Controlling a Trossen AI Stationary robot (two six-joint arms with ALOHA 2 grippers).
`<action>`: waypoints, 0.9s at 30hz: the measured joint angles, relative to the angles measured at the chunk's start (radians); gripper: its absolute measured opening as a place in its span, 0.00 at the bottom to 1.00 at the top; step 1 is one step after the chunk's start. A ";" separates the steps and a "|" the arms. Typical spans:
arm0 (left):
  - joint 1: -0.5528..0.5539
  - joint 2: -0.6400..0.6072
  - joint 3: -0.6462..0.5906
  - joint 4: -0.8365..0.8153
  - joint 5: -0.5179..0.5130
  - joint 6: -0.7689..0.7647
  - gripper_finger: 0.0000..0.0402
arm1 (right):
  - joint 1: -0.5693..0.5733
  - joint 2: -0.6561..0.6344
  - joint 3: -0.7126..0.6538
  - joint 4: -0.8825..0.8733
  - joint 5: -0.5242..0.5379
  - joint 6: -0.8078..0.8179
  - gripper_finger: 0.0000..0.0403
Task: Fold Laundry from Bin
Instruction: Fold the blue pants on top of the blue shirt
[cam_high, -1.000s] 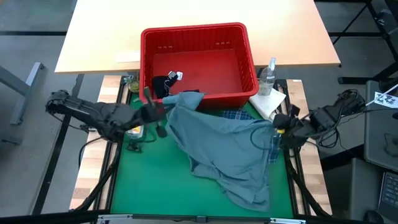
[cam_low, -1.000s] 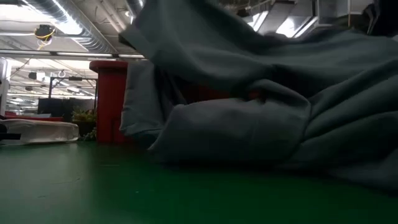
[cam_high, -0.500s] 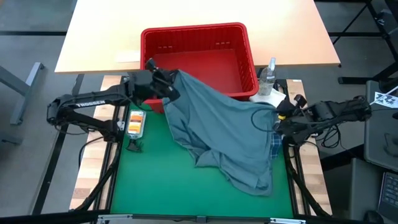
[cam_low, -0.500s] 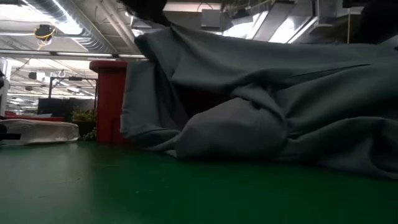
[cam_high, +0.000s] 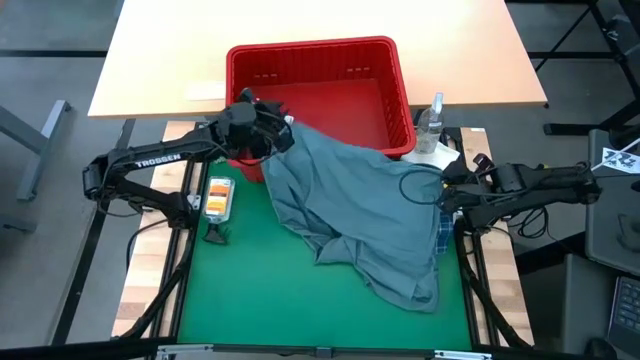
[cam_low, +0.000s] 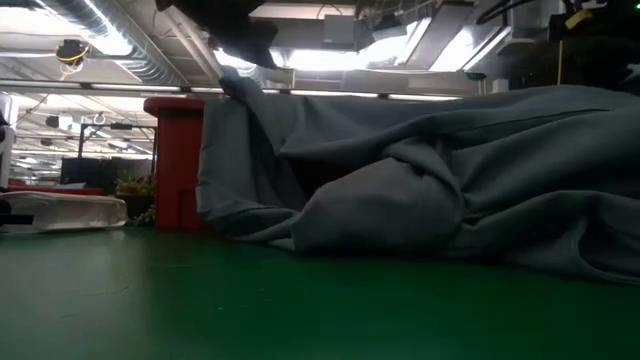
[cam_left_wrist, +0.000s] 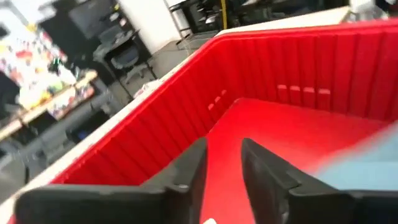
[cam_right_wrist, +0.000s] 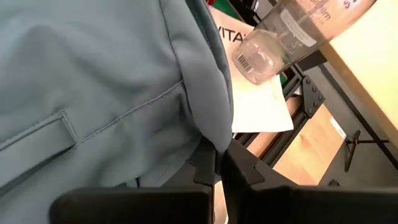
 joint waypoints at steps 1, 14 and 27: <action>0.003 0.000 0.000 -0.003 -0.010 -0.030 0.26 | 0.000 0.000 -0.003 0.000 -0.004 0.000 0.02; -0.022 -0.167 0.000 -0.519 0.156 -0.573 0.39 | 0.000 0.000 -0.006 0.000 -0.039 -0.018 0.02; -0.066 -0.185 -0.001 -0.760 0.582 -0.805 0.37 | 0.000 0.000 -0.006 0.000 -0.039 -0.018 0.02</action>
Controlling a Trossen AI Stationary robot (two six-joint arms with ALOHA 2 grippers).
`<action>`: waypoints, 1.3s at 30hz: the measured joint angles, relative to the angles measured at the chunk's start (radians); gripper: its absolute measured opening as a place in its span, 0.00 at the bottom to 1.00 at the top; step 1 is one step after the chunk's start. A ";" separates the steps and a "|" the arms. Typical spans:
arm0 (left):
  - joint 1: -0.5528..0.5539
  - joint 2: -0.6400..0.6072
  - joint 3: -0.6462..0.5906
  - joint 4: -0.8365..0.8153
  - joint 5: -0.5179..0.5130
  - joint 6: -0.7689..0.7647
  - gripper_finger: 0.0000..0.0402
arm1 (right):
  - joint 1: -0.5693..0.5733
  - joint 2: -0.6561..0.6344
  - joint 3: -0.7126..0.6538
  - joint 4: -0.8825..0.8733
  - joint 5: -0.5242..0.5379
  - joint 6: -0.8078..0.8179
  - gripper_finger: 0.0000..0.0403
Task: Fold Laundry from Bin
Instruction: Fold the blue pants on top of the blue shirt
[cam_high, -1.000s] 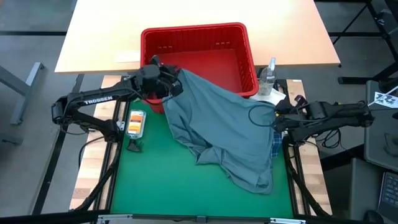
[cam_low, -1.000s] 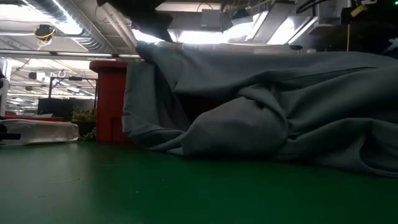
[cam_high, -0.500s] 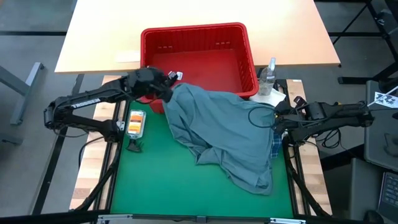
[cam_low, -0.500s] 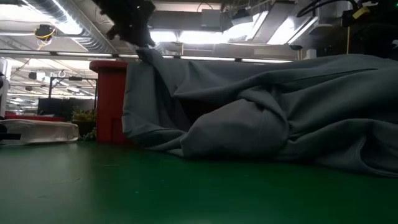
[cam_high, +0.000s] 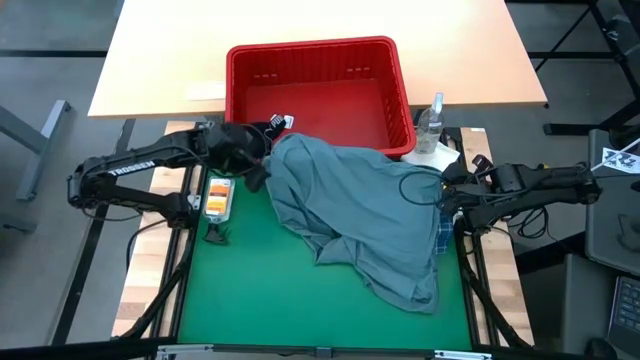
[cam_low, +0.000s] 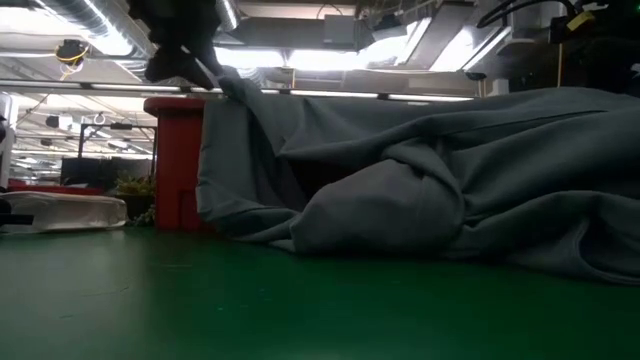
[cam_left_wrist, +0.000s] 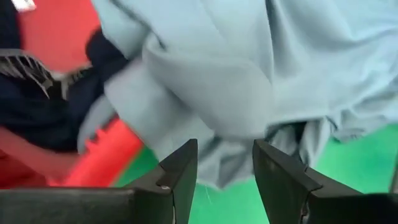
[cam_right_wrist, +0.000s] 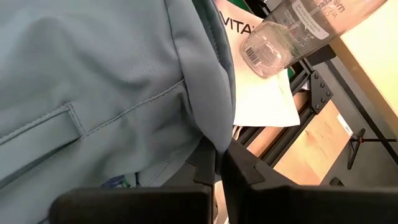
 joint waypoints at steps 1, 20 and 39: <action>-0.007 -0.004 0.000 -0.016 0.008 -0.012 0.36 | 0.000 0.000 0.000 0.000 0.000 0.000 0.02; -0.242 0.096 -0.001 -0.190 -0.347 -0.254 0.31 | 0.000 0.000 0.000 0.000 -0.010 0.000 0.02; -0.268 0.242 -0.001 -0.105 -0.540 -0.248 0.31 | 0.000 0.000 0.001 0.001 -0.011 -0.050 0.02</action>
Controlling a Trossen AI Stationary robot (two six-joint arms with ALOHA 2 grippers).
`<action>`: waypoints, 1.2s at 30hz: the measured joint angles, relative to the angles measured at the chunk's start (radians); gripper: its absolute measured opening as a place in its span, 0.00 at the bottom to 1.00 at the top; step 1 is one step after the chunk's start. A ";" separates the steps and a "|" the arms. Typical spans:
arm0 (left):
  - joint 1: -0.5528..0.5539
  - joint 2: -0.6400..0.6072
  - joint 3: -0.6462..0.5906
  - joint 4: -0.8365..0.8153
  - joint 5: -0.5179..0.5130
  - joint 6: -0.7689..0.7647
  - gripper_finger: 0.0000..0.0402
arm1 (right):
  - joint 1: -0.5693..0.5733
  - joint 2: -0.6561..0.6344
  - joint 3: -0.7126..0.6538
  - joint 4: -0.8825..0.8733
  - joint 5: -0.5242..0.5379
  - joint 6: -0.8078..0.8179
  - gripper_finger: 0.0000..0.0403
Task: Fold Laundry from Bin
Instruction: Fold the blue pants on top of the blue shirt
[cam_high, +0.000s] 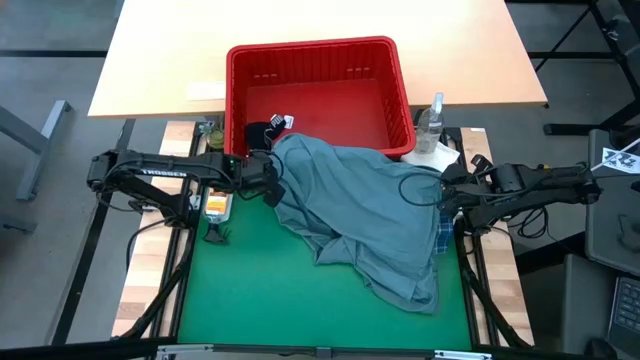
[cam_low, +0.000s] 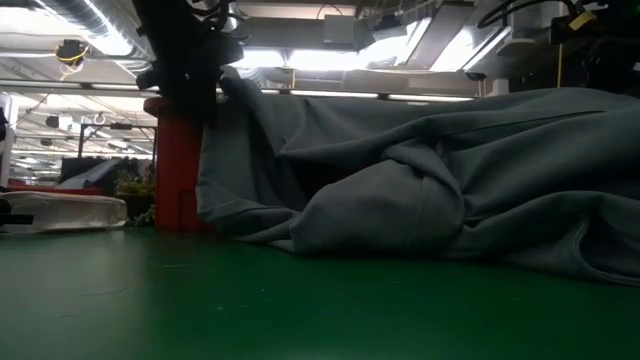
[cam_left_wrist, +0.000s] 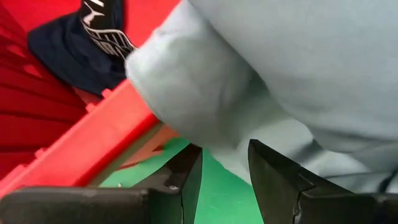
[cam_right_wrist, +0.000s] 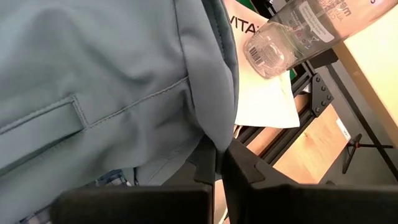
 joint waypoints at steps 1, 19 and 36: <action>0.000 0.000 0.000 0.000 -0.007 0.001 0.31 | 0.000 0.000 0.000 0.000 0.000 0.000 0.02; 0.000 0.004 0.000 0.035 -0.055 0.105 0.02 | 0.000 0.000 0.032 0.000 0.000 -0.070 0.02; -0.105 -0.278 0.000 -0.306 0.325 0.011 0.00 | 0.000 0.000 0.085 -0.001 -0.068 -0.159 0.07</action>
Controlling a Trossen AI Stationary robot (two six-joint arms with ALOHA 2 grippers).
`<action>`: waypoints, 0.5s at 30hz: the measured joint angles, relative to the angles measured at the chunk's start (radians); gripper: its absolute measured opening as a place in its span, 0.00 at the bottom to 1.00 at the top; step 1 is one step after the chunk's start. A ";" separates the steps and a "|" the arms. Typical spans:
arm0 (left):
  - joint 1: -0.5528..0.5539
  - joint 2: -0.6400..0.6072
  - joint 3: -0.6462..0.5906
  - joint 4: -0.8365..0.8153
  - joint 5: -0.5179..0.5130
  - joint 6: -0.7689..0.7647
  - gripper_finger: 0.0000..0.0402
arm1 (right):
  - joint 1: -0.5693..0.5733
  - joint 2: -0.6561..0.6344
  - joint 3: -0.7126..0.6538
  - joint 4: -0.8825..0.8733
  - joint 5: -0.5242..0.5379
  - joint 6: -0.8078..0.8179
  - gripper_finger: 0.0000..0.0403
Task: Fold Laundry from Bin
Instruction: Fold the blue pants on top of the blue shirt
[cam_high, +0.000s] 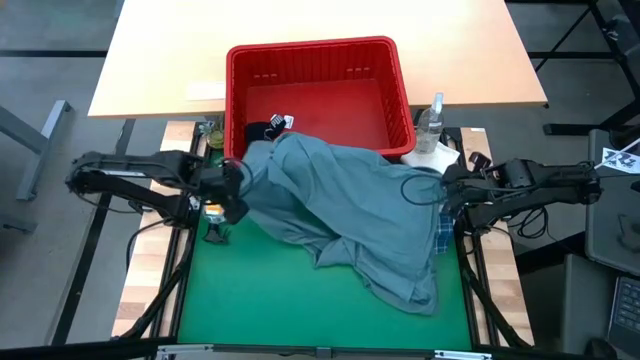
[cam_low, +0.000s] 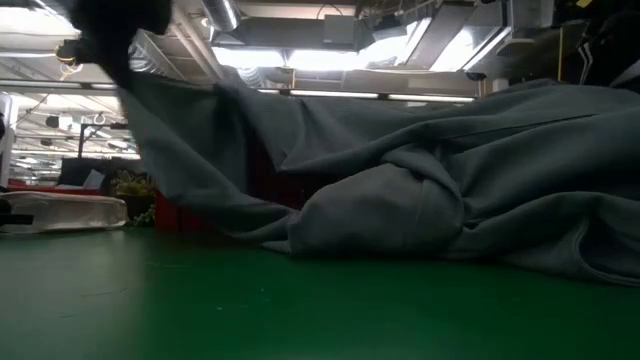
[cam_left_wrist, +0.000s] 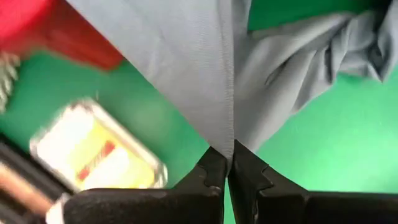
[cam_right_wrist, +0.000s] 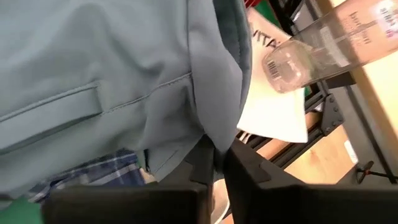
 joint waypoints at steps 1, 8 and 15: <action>-0.012 -0.019 0.000 -0.027 0.016 -0.019 0.00 | 0.000 0.000 0.000 0.000 -0.011 0.000 0.10; -0.084 -0.134 0.000 -0.123 0.152 -0.143 0.00 | 0.000 0.000 0.009 -0.002 -0.050 -0.072 0.34; -0.110 -0.245 0.000 -0.120 0.442 -0.305 0.00 | 0.000 0.000 0.164 0.000 -0.078 -0.117 0.41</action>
